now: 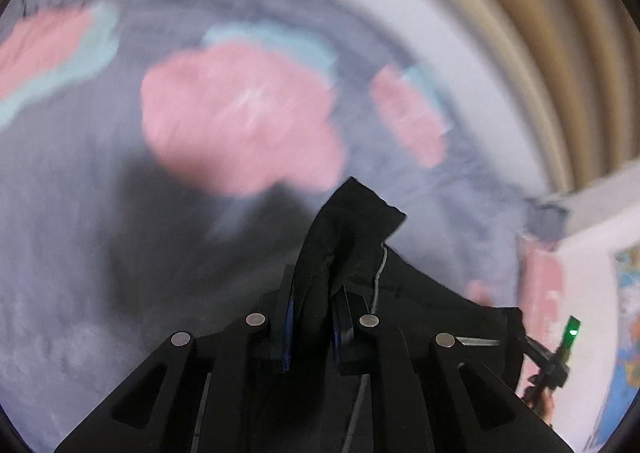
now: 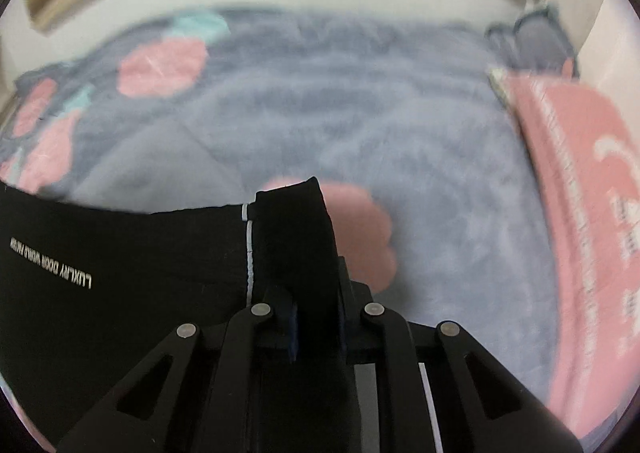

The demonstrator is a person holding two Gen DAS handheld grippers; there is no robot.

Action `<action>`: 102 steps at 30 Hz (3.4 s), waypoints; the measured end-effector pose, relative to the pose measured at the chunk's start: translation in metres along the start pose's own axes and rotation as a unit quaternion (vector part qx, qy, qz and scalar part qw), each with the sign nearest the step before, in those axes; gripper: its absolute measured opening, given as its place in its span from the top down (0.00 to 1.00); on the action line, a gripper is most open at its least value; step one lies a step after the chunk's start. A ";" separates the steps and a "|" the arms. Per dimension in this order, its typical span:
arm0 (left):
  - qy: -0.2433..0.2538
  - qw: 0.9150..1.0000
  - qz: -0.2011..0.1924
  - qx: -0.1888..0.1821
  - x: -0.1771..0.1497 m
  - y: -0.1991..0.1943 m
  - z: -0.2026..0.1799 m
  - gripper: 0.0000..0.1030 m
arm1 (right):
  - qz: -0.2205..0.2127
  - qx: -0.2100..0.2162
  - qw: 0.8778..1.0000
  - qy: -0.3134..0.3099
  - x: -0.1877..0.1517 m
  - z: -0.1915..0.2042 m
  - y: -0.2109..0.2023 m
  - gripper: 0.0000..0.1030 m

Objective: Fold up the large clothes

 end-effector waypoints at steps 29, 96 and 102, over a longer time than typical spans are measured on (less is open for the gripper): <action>0.228 0.973 0.021 0.025 -0.133 -0.084 -0.160 0.49 | 0.034 0.132 0.991 -0.019 -0.136 0.072 -0.132 0.43; 0.204 0.973 0.108 -0.017 -0.229 -0.039 -0.161 0.42 | 0.098 0.151 0.982 -0.058 -0.225 0.087 -0.068 0.26; 0.183 0.982 0.039 -0.014 -0.206 -0.099 -0.144 0.42 | 0.051 0.163 0.985 -0.006 -0.208 0.049 -0.110 0.26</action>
Point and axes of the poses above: each gripper's, at about its wrist camera, not at the fingertips, and y roughly the way its jaws point, z to its left, x to its top, the point moved 3 cm from there along y, roughly the way its jaws point, and after that the axes turned 14 degrees about y, right-handed, at the moved point
